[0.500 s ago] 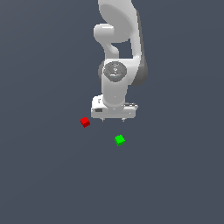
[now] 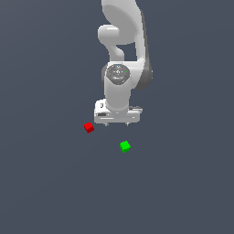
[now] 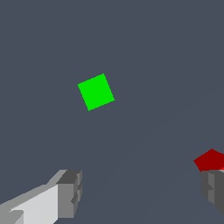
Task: Stack the red cube on top of the green cube.
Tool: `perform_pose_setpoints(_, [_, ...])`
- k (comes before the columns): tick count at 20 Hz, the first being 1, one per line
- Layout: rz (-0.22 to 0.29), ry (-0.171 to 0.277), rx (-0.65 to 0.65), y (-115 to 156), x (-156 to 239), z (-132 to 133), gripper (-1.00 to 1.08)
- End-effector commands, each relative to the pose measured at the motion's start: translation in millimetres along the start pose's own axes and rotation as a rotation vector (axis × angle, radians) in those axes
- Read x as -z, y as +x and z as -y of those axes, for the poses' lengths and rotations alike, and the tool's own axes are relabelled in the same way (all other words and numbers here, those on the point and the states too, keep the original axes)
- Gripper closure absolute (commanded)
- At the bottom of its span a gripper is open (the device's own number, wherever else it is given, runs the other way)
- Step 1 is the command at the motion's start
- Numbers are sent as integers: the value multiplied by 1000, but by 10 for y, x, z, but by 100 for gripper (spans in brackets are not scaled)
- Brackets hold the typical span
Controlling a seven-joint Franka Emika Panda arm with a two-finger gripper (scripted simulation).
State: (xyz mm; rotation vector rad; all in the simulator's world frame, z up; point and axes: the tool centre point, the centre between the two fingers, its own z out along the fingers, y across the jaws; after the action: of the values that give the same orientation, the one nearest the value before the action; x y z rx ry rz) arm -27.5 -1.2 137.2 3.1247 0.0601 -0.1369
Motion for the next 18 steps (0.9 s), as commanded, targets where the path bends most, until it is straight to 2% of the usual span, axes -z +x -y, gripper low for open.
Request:
perform_pose_setpoints(1, [-3,-1,20,-39,-25,-48,-92])
perform_pose_setpoints(8, [-16,-3,111,-194,-133,-258,-92])
perform_pose_setpoints(18, [-41,-9,285,-425,-344,-702,-92])
